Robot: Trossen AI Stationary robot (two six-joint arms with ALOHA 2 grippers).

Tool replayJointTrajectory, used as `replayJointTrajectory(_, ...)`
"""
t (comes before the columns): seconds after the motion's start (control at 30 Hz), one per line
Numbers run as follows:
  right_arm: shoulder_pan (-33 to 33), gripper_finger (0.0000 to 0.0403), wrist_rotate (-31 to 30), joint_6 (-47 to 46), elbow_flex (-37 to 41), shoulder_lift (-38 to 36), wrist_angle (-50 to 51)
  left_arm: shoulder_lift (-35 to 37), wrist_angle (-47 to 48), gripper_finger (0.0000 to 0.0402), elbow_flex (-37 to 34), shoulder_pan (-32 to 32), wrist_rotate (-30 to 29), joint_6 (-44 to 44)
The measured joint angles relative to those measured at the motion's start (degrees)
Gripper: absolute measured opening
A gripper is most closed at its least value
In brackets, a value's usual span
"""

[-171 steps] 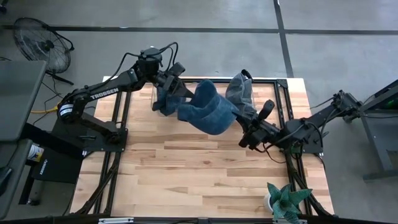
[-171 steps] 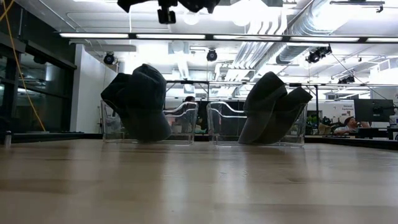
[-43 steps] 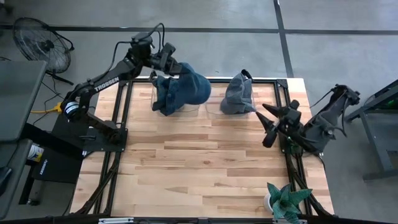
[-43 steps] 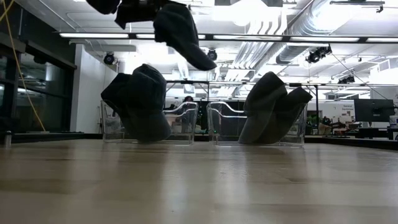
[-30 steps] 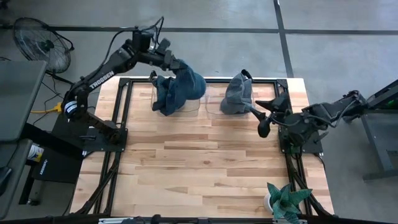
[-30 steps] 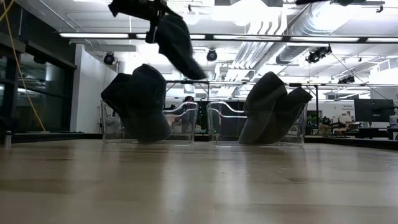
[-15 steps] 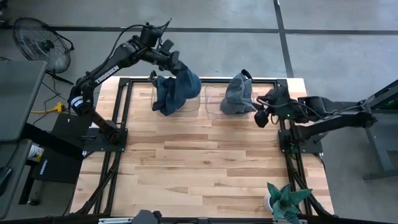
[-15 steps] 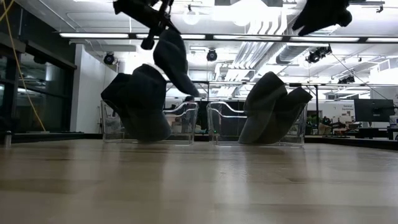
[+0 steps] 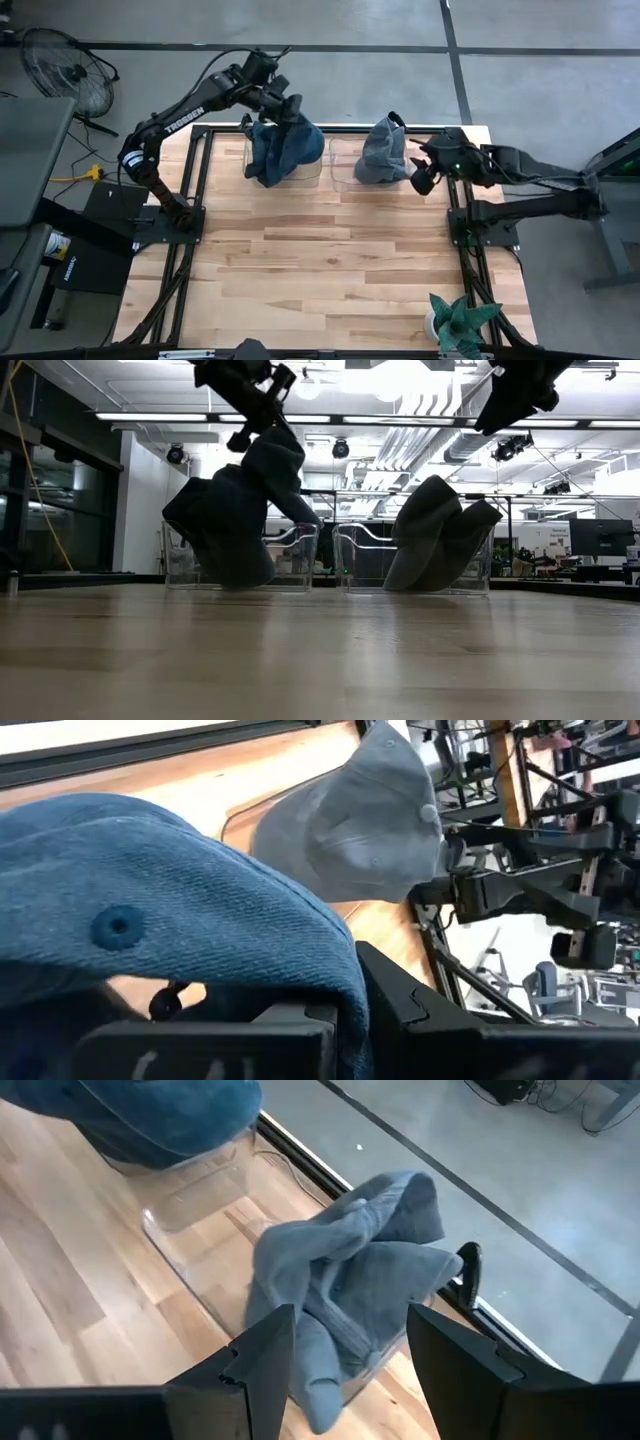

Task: Pick & Place hat
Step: Put the blue cap into the left transparent bin

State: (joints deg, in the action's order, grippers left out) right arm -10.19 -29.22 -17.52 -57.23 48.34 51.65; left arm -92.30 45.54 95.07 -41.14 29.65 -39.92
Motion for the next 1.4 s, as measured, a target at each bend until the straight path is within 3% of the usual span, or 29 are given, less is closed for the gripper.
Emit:
replayJointTrajectory(0.33, -8.45, 0.0189, 5.72, 8.11, 0.00, 0.00, -0.25, 0.05, 16.10, 0.0013, 9.88, -0.02, -6.44, 2.43)
replayJointTrajectory(0.6, -11.94, 0.0189, 7.70, 11.92, 0.00, 0.02, -3.08, 0.07, 19.49, 0.0013, 10.34, 1.77, -7.75, 0.87)
replayJointTrajectory(0.73, -13.15, 0.0189, 8.85, 13.19, 0.00, 0.07, -3.53, -2.07, 19.33, 0.0013, 10.29, 3.39, -10.75, 0.22)
replayJointTrajectory(1.17, -14.70, 0.0189, 11.20, 15.04, 0.00, 0.07, -3.53, -8.90, 17.73, 0.0013, 10.08, 6.15, -10.48, -1.31)
replayJointTrajectory(1.4, -14.69, 0.0189, 10.74, 16.26, 0.00, 0.09, -3.53, -13.45, 15.59, 0.0013, 10.32, 7.56, -13.75, -1.93)
